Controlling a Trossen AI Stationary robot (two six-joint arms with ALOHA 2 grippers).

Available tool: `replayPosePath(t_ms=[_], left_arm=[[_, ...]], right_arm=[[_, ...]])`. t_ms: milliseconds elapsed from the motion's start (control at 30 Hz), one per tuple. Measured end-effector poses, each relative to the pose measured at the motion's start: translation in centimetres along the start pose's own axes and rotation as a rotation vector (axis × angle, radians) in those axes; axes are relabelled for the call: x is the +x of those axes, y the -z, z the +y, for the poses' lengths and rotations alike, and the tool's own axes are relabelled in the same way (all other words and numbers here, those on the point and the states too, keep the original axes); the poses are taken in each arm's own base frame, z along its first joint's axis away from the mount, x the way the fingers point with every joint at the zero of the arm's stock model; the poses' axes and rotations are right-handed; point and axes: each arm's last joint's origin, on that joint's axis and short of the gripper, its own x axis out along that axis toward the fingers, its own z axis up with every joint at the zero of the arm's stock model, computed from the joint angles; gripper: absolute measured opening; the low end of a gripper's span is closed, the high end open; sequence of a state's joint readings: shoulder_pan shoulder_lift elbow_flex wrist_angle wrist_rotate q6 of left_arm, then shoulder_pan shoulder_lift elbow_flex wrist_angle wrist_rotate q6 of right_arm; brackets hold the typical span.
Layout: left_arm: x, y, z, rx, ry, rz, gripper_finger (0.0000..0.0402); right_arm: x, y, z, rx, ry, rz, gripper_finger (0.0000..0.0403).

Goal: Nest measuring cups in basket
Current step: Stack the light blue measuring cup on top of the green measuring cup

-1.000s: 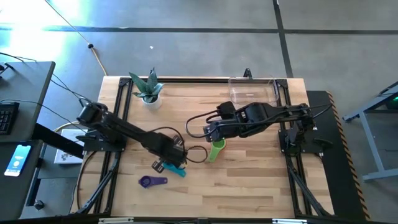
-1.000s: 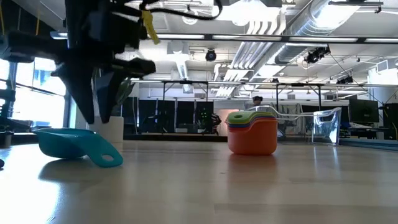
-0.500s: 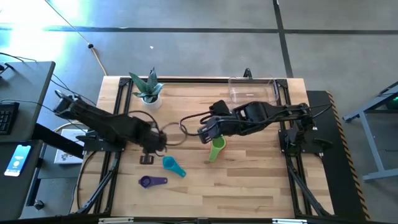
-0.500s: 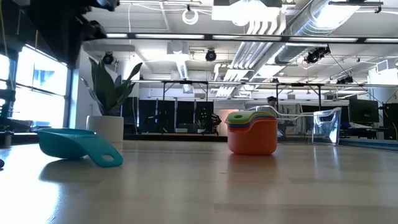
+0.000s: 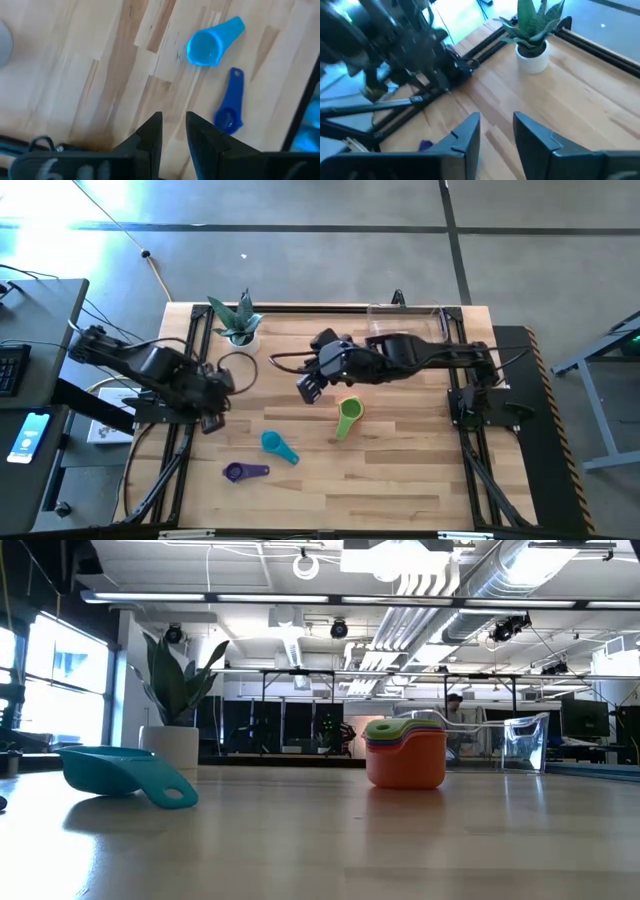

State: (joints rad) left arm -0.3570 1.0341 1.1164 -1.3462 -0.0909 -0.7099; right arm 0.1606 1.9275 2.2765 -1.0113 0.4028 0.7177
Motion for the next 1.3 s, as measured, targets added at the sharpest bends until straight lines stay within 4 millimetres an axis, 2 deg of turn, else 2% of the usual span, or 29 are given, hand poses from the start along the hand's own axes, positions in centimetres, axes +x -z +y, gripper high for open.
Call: replayPosePath(t_ms=[200, 400, 667, 967, 1100, 1300], left_arm=[[-1.6, 1.3, 1.0, -0.123, 0.053, -0.046, 0.0074], [-2.5, 2.1, 1.9, -0.18, 0.074, -0.074, 0.0074], [-2.9, 2.6, 2.3, -0.232, 0.085, -0.082, 0.0074], [-2.9, 2.7, 2.4, -0.237, 0.088, -0.083, 0.0074], [-2.9, 2.6, 2.4, -0.233, 0.088, -0.084, 0.0074], [-2.9, 2.6, 2.4, -0.231, 0.089, -0.084, 0.0074]], right_arm=[[2.7, -0.1, 0.5, -0.049, -0.05, -0.016, 0.0132], [7.1, 1.4, 1.3, -0.128, -0.055, 0.003, 0.0133], [12.8, 4.5, 1.8, -0.143, -0.082, 0.112, 0.0133], [18.7, 9.5, 1.8, -0.174, -0.077, 0.277, 0.0133], [20.8, 11.6, 1.7, -0.184, -0.085, 0.327, 0.0133], [22.8, 13.1, 1.5, -0.157, -0.097, 0.357, 0.0133]])
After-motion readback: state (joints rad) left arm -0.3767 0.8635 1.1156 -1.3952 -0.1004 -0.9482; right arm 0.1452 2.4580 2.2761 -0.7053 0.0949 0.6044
